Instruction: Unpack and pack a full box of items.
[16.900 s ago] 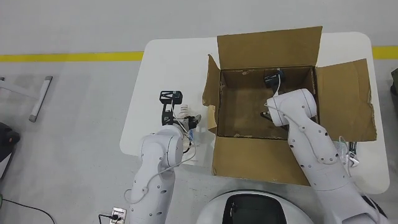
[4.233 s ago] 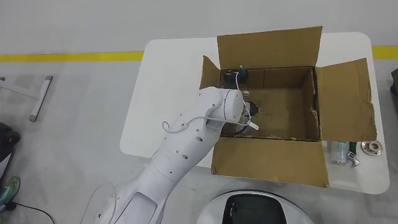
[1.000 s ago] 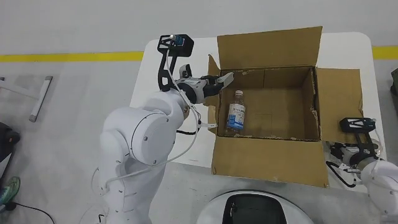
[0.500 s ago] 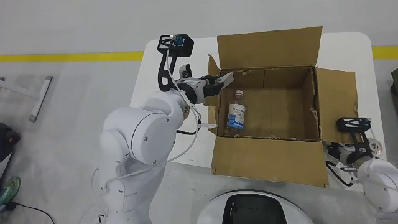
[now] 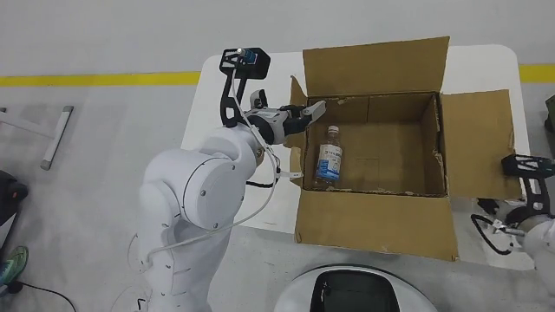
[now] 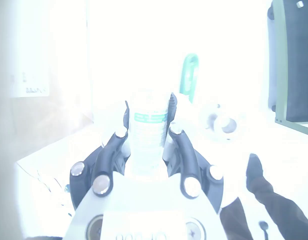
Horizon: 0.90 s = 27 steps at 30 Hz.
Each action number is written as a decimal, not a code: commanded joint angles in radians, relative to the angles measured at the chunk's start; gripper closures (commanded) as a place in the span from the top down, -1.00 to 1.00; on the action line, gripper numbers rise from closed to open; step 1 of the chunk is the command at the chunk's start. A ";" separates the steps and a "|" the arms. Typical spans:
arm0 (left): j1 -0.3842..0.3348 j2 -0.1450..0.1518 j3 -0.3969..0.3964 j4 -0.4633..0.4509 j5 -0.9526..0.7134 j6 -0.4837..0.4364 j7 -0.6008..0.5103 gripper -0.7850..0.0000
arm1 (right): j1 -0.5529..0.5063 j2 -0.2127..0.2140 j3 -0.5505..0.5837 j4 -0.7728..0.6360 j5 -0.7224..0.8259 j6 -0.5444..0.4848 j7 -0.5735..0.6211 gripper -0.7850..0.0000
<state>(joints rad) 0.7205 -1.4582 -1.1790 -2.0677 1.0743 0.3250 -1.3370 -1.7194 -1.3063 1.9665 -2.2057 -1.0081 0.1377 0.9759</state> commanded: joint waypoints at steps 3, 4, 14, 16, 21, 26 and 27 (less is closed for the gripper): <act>0.000 0.000 0.000 0.000 0.000 0.000 0.000 1.00 | 0.000 -0.001 0.147 -0.041 0.174 0.021 -0.046 -1.00; 0.000 0.000 0.000 0.000 0.000 0.000 0.000 1.00 | 0.004 -0.002 0.186 -0.049 0.225 0.028 -0.061 -1.00; 0.000 0.000 0.000 0.000 0.000 0.000 0.000 1.00 | 0.049 0.006 0.458 -0.144 0.740 -0.146 -0.107 -1.00; 0.000 0.000 0.000 0.000 0.000 0.000 0.000 1.00 | 0.059 0.015 0.456 -0.144 0.783 -0.215 -0.071 -1.00; 0.000 0.000 0.000 0.000 0.000 0.000 0.000 1.00 | 0.096 0.035 0.314 -0.144 0.784 -0.273 -0.006 -1.00; 0.000 0.000 0.000 0.000 0.000 0.000 0.000 1.00 | 0.145 0.047 0.085 -0.144 0.667 -0.223 -0.021 -1.00; 0.000 0.000 0.000 0.000 0.000 0.000 0.000 1.00 | 0.153 0.048 0.038 -0.144 0.654 -0.204 -0.023 -1.00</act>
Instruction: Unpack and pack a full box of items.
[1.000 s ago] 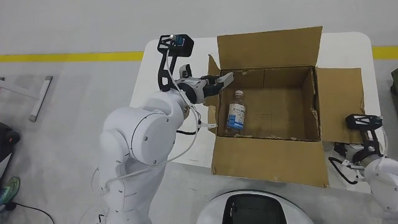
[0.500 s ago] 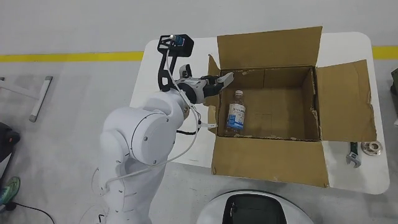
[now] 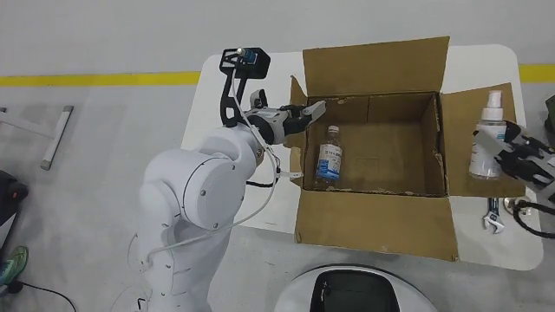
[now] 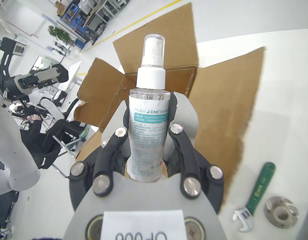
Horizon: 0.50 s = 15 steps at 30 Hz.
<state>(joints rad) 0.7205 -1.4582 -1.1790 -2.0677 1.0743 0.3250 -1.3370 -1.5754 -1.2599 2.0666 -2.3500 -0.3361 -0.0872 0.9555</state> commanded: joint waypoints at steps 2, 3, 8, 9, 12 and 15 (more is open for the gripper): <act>0.000 0.000 0.000 0.000 0.000 0.000 0.000 1.00 | 0.026 0.003 -0.136 0.000 -0.072 0.066 -0.013 -1.00; 0.000 0.000 0.000 0.000 0.000 0.000 0.000 1.00 | 0.033 0.004 -0.175 0.000 -0.091 0.087 -0.009 -1.00; 0.000 0.000 0.000 0.000 0.000 0.000 0.000 1.00 | 0.050 0.007 -0.264 0.002 -0.181 0.138 -0.026 -1.00; 0.000 0.000 0.000 0.000 0.000 0.000 0.000 1.00 | 0.050 0.007 -0.264 0.002 -0.181 0.138 -0.026 -1.00; 0.000 0.000 0.000 0.000 0.000 0.000 0.000 1.00 | 0.050 0.007 -0.264 0.002 -0.181 0.138 -0.026 -1.00; 0.000 0.000 0.000 0.000 0.000 0.000 0.000 1.00 | 0.050 0.007 -0.264 0.002 -0.181 0.138 -0.026 -1.00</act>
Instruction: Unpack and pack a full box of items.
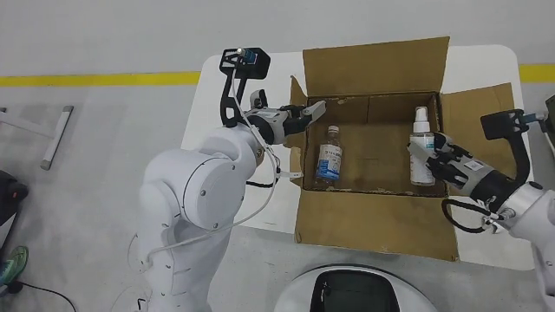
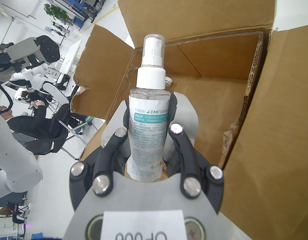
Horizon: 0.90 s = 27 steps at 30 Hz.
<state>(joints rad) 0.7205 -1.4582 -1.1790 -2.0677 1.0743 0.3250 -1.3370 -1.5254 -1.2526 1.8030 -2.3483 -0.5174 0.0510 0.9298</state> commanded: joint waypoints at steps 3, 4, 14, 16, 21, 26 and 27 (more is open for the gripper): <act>0.036 0.002 -0.016 0.003 0.005 0.001 0.067 1.00 | -0.002 0.000 0.001 0.002 -0.005 -0.003 -0.010 -1.00; 0.047 0.004 -0.023 0.002 0.017 0.001 0.084 1.00 | -0.008 0.001 -0.001 0.003 -0.012 -0.010 -0.026 -1.00; 0.117 0.015 -0.122 -0.033 0.118 0.078 0.171 1.00 | 0.085 0.002 -0.195 0.120 -0.129 0.085 -0.111 -1.00; 0.117 0.015 -0.122 -0.033 0.118 0.078 0.171 1.00 | 0.141 0.001 -0.268 0.175 -0.213 0.122 -0.115 -1.00; 0.117 0.015 -0.122 -0.033 0.118 0.078 0.171 1.00 | 0.296 -0.012 -0.449 0.344 -0.355 0.266 -0.095 -1.00; 0.117 0.015 -0.122 -0.033 0.118 0.078 0.171 1.00 | 0.423 -0.025 -0.561 0.468 -0.451 0.412 0.023 -1.00; 0.117 0.015 -0.122 -0.033 0.118 0.078 0.171 1.00 | 0.443 -0.028 -0.576 0.490 -0.461 0.427 0.040 -0.80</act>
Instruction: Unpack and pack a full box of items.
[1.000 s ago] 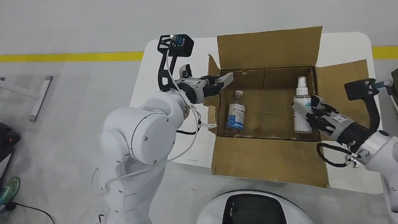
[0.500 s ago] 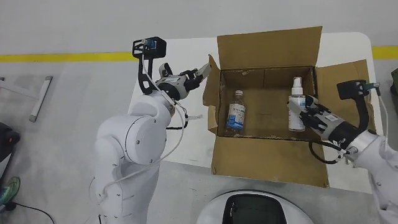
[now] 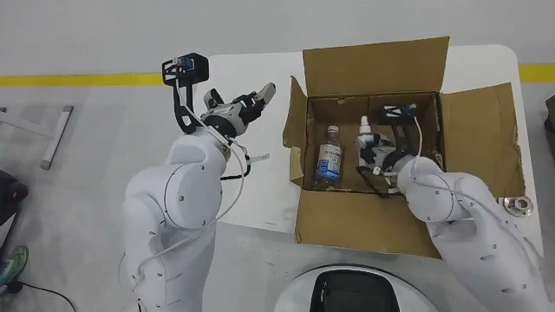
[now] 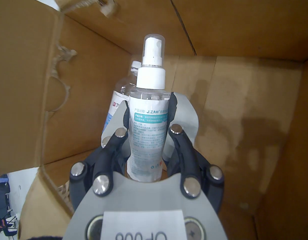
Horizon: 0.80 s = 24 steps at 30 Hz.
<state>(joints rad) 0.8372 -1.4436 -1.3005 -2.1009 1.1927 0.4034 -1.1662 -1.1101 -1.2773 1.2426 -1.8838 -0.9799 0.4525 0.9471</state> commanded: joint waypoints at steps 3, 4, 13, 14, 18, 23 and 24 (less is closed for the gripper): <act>0.000 0.000 0.000 0.000 0.000 0.000 0.000 1.00 | 0.076 -0.009 -0.054 0.066 -0.023 0.044 0.051 0.55; 0.000 0.000 0.000 0.000 0.000 0.000 0.000 1.00 | 0.085 -0.011 -0.061 0.070 -0.022 0.048 0.053 0.85; 0.000 0.000 0.000 0.000 0.000 0.000 0.000 1.00 | 0.056 -0.008 -0.019 0.014 0.007 0.018 0.068 1.00; 0.000 0.000 0.000 0.000 0.000 0.000 0.000 1.00 | 0.046 -0.006 -0.007 -0.005 0.017 0.011 0.070 1.00; 0.000 0.000 0.000 0.000 0.000 0.000 0.000 1.00 | -0.014 0.004 0.084 -0.152 0.052 -0.025 0.044 0.08; 0.000 0.000 0.000 0.000 0.000 0.000 0.000 1.00 | -0.173 0.027 0.342 -0.410 0.067 -0.092 0.023 -0.58; 0.000 0.000 0.000 0.000 0.000 0.000 0.000 1.00 | -0.205 0.030 0.407 -0.447 0.079 -0.101 0.026 -0.85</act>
<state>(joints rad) 0.8372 -1.4436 -1.3005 -2.1009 1.1927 0.4034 -1.1661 -1.2751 -1.2512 1.5533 -2.2774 -0.9112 0.3595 0.9707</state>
